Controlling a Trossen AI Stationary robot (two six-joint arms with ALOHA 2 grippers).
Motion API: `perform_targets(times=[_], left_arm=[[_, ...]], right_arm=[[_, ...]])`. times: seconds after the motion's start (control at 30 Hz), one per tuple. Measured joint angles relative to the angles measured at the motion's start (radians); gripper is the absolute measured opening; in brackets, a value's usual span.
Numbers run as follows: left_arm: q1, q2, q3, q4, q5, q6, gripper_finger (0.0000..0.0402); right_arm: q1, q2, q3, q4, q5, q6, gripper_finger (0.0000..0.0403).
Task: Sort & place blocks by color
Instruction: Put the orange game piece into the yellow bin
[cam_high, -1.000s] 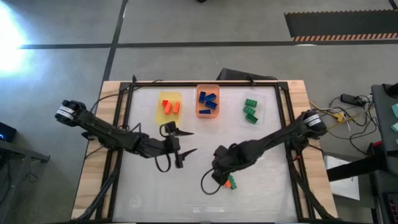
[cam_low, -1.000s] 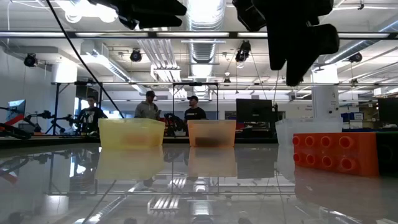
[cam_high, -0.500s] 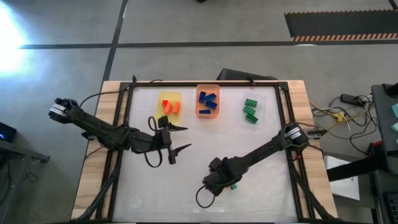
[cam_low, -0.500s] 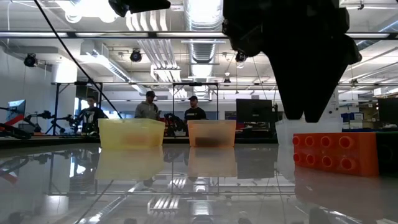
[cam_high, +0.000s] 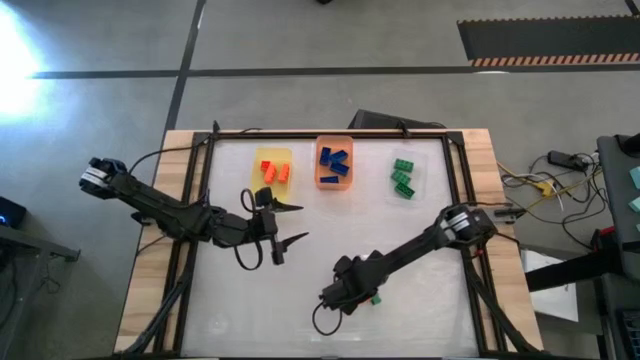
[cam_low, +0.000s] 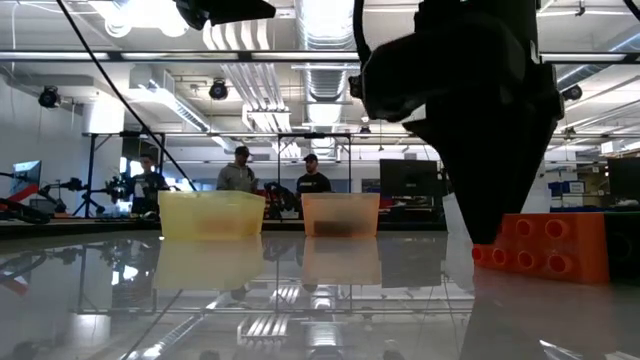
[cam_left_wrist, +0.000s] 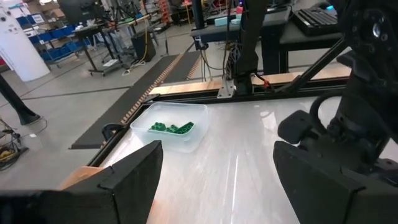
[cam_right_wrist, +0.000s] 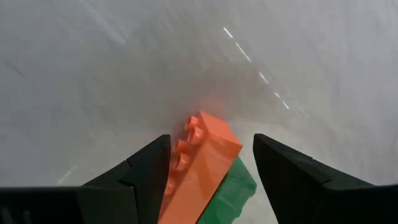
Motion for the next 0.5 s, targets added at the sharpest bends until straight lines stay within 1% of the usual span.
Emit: perform_targets(times=[0.33,0.4,0.5], left_arm=[[0.000,0.000,0.000,0.000,0.000,0.000,0.0288],[0.000,0.000,0.000,-0.001,0.000,0.000,0.0288],[-0.001,0.000,0.000,0.000,0.000,0.000,0.0288]], right_arm=[[0.000,0.028,0.000,0.037,0.002,-0.038,0.0213],[0.000,0.031,0.000,0.038,0.001,-0.039,0.0199],[0.000,0.033,0.000,0.048,0.002,-0.045,0.0165]])
